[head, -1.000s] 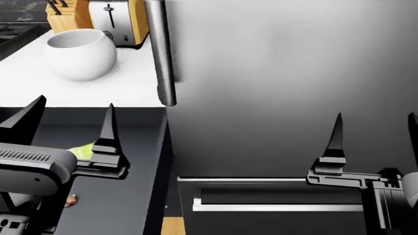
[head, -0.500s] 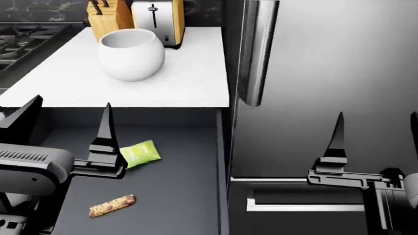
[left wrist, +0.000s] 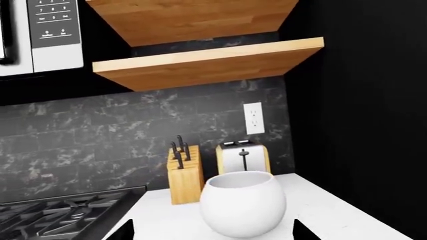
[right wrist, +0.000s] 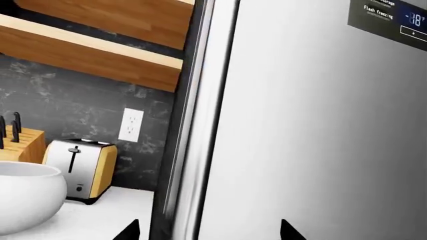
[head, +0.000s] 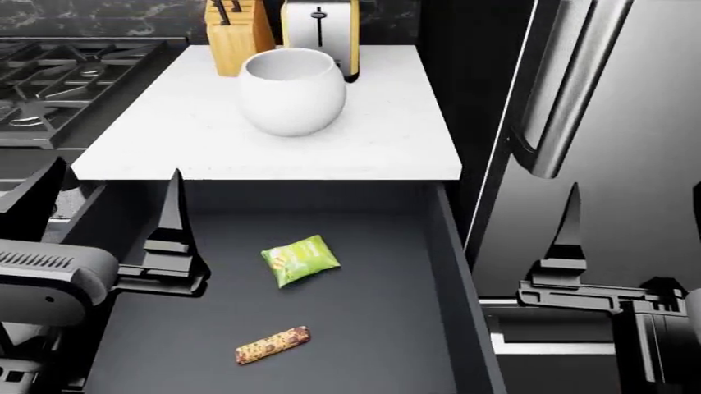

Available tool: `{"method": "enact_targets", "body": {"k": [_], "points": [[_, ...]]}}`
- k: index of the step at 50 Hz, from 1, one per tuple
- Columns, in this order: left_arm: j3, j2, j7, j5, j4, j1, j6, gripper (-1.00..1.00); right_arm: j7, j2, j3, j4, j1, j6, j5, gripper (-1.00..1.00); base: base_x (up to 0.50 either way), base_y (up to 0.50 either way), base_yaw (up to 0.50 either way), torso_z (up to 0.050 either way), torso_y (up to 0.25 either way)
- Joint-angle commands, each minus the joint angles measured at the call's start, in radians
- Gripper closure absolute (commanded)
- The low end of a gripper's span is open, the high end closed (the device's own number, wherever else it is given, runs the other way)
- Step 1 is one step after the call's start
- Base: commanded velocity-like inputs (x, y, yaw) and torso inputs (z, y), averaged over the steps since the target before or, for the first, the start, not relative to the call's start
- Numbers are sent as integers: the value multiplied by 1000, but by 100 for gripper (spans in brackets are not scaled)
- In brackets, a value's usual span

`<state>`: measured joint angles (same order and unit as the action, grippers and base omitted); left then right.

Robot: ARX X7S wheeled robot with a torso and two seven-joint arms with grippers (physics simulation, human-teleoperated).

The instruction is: Place the bar in the bowl and close the drawer.

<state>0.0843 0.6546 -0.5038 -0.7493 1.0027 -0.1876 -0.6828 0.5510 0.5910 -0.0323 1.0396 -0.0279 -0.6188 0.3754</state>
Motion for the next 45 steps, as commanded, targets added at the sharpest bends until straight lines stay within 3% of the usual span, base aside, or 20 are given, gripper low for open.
{"method": "enact_targets", "body": {"k": [1,6,11,14,22,28,39,40,41,42,43,45], "points": [[0,14,-6,-17,7,-3,18,-100,50,45,-14,-1,-20,-12,86,-100,0,0,0,0,0],[22,47,-38,-82,24,-52,-16,-100,172,161,-10,7,-75,-11,243,-100,0,0,0,0,0],[45,123,-119,-246,34,-185,-78,-100,429,438,96,7,-230,100,502,-100,0,0,0,0,0],[43,158,-160,-320,30,-267,-104,-100,518,551,179,7,-346,158,596,-100,0,0,0,0,0],[22,200,-204,-396,25,-372,-129,-100,618,725,293,7,-559,281,731,-100,0,0,0,0,0],[7,224,-231,-441,26,-427,-138,-100,687,969,411,7,-644,561,743,-100,0,0,0,0,0],[-23,236,-238,-442,23,-441,-133,-100,623,979,100,8,-951,342,1100,-100,0,0,0,0,0],[-24,237,-238,-442,22,-441,-132,-100,773,829,-50,8,-1101,192,1250,-100,0,0,0,0,0],[-25,238,-239,-442,22,-441,-131,-100,623,869,-200,8,-951,293,1100,-100,0,0,0,0,0],[-25,239,-239,-442,22,-440,-129,-100,538,867,-350,8,-801,291,993,-100,82,0,0,0,0],[-26,240,-239,-441,22,-438,-127,-100,577,928,-500,8,-651,257,1143,-100,230,0,0,0,0],[-28,242,-239,-441,22,-437,-124,-100,565,913,-733,8,-351,220,1182,-100,385,0,0,0,0]]}}
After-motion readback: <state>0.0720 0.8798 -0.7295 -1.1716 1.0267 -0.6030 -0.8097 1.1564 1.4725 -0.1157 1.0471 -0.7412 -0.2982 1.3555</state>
